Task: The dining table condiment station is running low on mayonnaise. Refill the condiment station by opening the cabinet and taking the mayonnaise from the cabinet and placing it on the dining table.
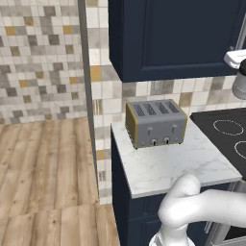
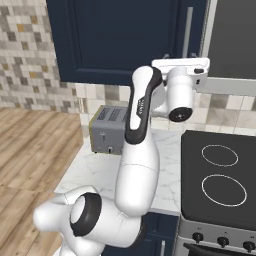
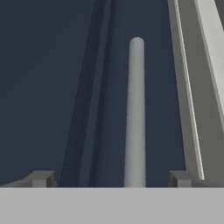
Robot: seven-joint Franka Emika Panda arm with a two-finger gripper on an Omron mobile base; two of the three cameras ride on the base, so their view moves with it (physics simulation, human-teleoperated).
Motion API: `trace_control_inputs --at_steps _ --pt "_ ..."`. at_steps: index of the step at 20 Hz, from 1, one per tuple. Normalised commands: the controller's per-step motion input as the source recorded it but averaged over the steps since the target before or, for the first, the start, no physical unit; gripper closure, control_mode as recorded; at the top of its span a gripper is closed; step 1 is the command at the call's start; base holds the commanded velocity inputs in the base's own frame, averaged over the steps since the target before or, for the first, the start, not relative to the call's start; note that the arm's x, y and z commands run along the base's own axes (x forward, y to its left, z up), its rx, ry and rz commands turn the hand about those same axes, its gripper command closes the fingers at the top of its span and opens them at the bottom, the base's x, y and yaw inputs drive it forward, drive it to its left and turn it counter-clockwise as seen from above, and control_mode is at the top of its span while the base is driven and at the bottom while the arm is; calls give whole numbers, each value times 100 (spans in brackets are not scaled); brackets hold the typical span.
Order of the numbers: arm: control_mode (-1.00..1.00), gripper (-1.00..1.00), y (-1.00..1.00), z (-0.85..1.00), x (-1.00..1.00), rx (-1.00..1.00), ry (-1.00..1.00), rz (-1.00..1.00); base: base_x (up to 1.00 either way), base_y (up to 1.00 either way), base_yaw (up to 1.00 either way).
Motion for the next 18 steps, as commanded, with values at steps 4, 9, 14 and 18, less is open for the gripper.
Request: trace_control_inputs --at_steps 4,9,14,18 --pt "-100 -100 8 3 14 0 5 0 0 0 0" --pt "-100 -100 -2 9 32 0 7 1 0 0 0" --pt "-100 -100 -7 5 27 0 3 3 0 0 0" --pt "-100 100 -1 0 21 0 3 4 0 0 0"
